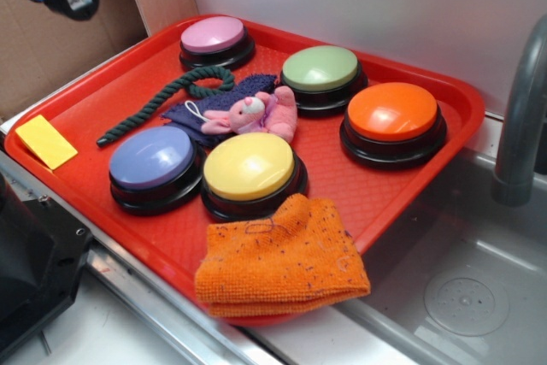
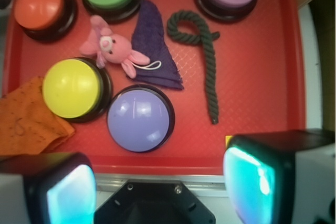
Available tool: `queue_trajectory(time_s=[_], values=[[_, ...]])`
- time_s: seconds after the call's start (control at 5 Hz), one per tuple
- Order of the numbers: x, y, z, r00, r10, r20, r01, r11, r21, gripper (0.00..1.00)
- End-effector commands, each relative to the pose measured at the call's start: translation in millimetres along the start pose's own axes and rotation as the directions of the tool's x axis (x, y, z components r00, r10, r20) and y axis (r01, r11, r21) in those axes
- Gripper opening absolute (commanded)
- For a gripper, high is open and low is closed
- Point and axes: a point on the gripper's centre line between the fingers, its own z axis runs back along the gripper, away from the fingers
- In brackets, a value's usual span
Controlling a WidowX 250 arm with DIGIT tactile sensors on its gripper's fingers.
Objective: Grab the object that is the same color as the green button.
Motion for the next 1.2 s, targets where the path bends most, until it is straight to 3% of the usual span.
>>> queue_trajectory(time_s=[0.0,0.6,1.0], values=[[15.8,36.3,-49.8,0.997,0.042,0.06,-0.044,0.999,0.029,1.0],[30.4,63.8,-124.3,0.999,0.029,0.024,-0.03,0.999,0.035,1.0],[30.6,80.6,-144.0,0.997,0.076,0.021,-0.076,0.996,0.036,1.0]])
